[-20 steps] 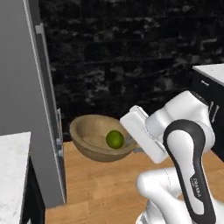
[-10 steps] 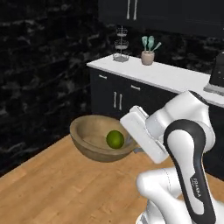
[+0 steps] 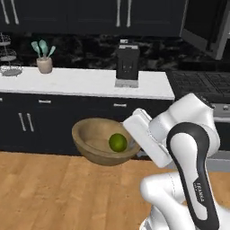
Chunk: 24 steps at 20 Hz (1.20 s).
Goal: Pick the lime from the sink and place it in the bowl. Then pick the bowl and place it in the microwave. Then close the microwave door and press the start button.
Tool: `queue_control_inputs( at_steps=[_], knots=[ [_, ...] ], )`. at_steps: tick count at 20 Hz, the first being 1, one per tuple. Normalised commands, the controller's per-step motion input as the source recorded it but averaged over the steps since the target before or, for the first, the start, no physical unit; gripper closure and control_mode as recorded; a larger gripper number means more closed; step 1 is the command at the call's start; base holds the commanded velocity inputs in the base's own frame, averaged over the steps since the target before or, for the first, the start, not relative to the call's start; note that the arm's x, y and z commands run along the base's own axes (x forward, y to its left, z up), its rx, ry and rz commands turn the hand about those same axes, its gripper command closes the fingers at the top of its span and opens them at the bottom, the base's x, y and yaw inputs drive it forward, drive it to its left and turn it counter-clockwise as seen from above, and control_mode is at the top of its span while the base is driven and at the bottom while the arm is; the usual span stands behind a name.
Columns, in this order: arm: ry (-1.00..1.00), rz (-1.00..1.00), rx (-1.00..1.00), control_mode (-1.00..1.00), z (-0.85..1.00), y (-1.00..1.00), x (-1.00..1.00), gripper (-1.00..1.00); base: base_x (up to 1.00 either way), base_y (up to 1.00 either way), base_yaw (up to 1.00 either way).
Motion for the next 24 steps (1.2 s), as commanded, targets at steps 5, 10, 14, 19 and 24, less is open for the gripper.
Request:
queue_control_inputs(
  at_steps=[5,10,14,19,24],
  knots=[
    [0.00,0.00,0.00,1.00,0.00,0.00,0.00,1.00,0.03,-0.72,-0.67],
    [0.00,0.00,0.00,1.00,0.00,0.00,0.00,1.00,0.00,-1.00,-0.31],
    [0.00,0.00,0.00,1.00,0.00,0.00,0.00,1.00,0.03,-1.00,-0.18],
    [0.00,0.00,0.00,1.00,0.00,0.00,0.00,1.00,0.23,-1.00,-0.10],
    [0.00,0.00,0.00,1.00,0.00,0.00,0.00,1.00,0.68,-0.84,-0.16]
  ],
)
